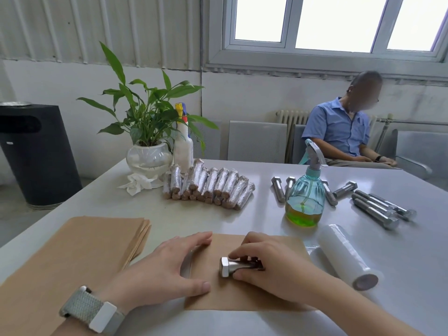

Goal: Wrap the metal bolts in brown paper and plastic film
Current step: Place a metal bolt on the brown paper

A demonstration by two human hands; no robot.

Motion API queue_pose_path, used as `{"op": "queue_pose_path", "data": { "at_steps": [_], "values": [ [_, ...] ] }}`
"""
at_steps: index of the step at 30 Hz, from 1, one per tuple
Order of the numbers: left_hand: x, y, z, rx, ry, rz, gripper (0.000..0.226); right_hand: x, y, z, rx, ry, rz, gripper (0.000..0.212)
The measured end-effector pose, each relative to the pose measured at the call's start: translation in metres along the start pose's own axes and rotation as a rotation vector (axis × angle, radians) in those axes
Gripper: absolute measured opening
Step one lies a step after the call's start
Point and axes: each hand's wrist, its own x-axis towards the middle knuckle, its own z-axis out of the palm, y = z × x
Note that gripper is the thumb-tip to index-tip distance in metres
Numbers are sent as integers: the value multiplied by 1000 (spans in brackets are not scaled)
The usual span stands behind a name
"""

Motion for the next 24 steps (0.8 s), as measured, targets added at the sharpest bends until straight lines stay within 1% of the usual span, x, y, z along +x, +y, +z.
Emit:
{"op": "queue_pose_path", "data": {
  "at_steps": [5, 9, 16, 24],
  "values": [
    [1, 0, -1, 4, -12, -14, 87, -3, -2, 4, 38, 56, 5, 30],
    [0, 0, -1, 3, -13, -16, 88, 0, -3, 4, 9, 93, 15, 29],
    [1, -1, -1, -19, -12, 5, 88, 1, -2, 5, 8, 90, 11, 29],
    [1, -2, -1, -12, -1, 24, 86, -1, 0, 7, -15, 153, 2, 28]
  ]
}}
